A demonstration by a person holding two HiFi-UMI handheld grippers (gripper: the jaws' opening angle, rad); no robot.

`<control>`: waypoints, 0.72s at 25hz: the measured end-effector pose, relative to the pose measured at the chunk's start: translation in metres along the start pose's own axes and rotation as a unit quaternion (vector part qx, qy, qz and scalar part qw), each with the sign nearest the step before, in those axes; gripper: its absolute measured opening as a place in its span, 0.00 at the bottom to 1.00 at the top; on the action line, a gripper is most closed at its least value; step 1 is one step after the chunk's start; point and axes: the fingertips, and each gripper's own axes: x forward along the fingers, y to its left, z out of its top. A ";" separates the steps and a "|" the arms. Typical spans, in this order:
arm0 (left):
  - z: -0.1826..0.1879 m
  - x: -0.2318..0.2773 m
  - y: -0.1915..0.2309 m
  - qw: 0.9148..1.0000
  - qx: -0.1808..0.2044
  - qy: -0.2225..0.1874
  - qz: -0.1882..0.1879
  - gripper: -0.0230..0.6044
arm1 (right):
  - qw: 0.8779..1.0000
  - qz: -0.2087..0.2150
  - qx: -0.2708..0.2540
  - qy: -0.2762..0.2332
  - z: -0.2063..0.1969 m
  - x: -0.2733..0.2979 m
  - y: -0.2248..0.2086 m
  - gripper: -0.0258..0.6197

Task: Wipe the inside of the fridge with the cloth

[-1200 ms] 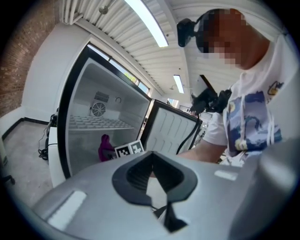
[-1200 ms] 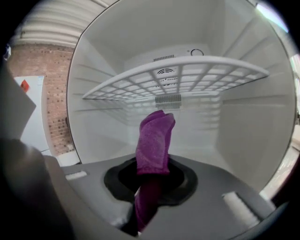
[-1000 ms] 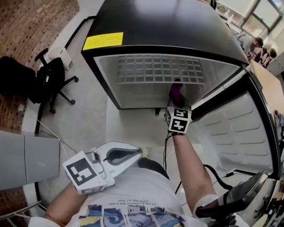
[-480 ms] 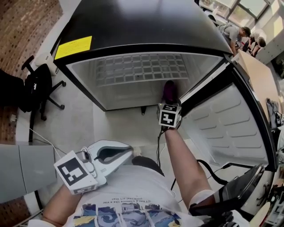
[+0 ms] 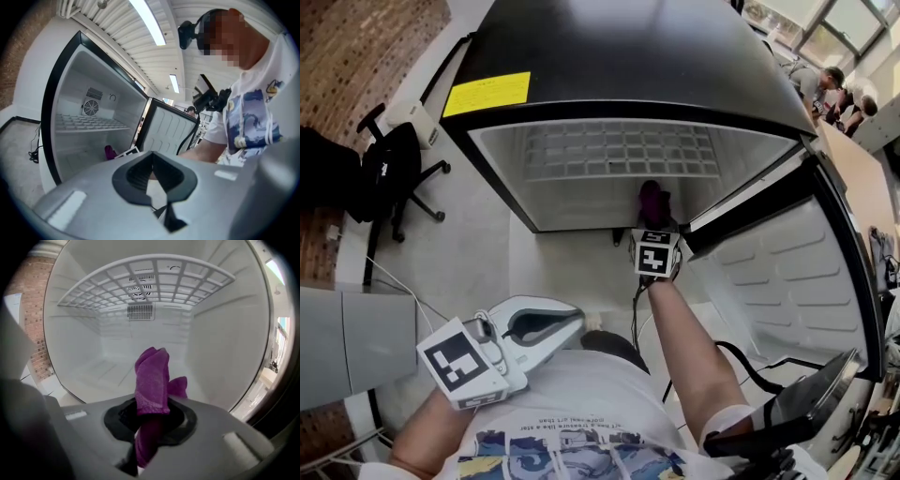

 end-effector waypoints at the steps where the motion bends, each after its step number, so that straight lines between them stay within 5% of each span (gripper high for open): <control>1: -0.001 -0.002 0.001 1.000 -0.001 -0.001 0.003 0.05 | 1.000 0.008 -0.001 0.001 0.000 0.000 0.009 0.12; 18: -0.013 -0.050 -0.005 0.997 -0.031 -0.022 0.063 0.05 | 0.991 0.130 -0.016 -0.004 0.006 0.000 0.143 0.12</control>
